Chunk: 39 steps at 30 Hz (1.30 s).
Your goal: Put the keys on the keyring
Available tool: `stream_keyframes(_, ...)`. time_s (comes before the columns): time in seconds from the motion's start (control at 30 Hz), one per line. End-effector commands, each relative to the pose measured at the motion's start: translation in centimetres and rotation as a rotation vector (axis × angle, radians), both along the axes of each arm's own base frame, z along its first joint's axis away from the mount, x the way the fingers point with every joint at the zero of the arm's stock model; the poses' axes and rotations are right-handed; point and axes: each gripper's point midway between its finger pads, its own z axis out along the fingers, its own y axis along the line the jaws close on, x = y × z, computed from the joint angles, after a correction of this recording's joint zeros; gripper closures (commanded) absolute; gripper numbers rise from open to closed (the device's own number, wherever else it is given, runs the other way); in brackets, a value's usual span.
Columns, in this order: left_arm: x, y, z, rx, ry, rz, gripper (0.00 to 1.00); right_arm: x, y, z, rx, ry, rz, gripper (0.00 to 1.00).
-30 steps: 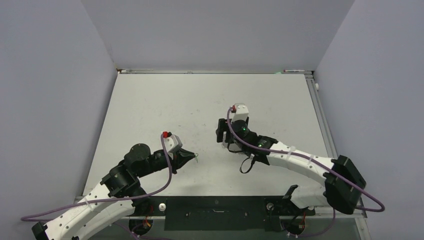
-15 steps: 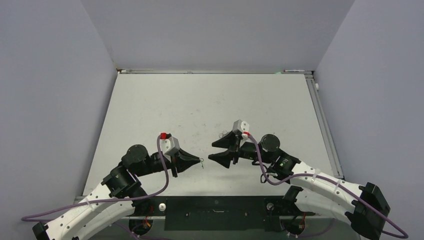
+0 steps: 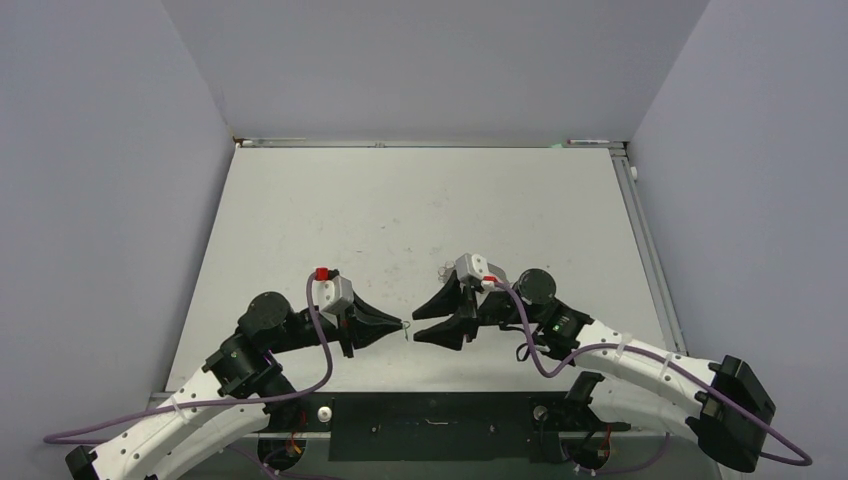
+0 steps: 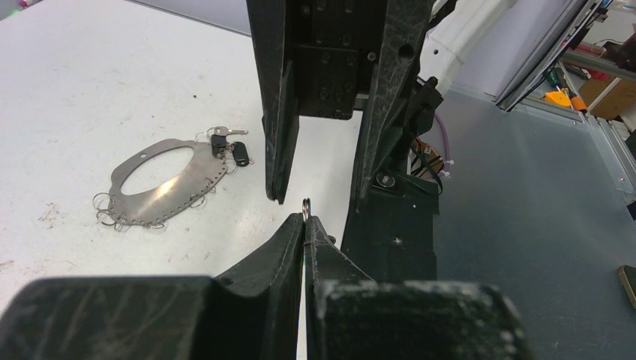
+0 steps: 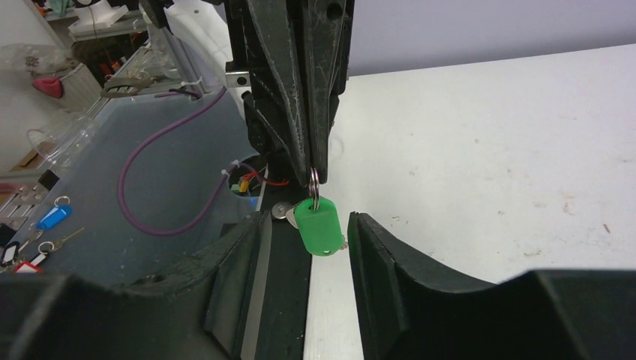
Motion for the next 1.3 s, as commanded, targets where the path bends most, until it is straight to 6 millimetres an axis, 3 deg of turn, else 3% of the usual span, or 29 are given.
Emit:
stream_keyframes(0.0,-0.3,-0.2,1.9,-0.061,-0.04,-0.026,1.0,-0.7,0.9,2.7,0.07,-0.086,0.063,0.58)
stream_keyframes(0.43,0.0,-0.2,1.4,-0.038,-0.037,-0.015,1.0,-1.2,1.9,3.3,0.075,-0.094,0.07,0.77)
stream_keyframes(0.97,-0.2,0.0,1.6,-0.049,-0.046,-0.015,1.0,-0.5,2.1,2.1,0.023,-0.097,0.035,0.79)
stream_keyframes(1.17,-0.1,-0.1,1.6,-0.048,-0.045,-0.015,1.0,-0.4,2.2,2.1,0.023,-0.094,0.034,0.84)
stream_keyframes(1.27,-0.1,-0.1,1.5,-0.045,-0.043,-0.014,1.0,-0.3,2.2,2.1,0.021,-0.091,0.031,0.92)
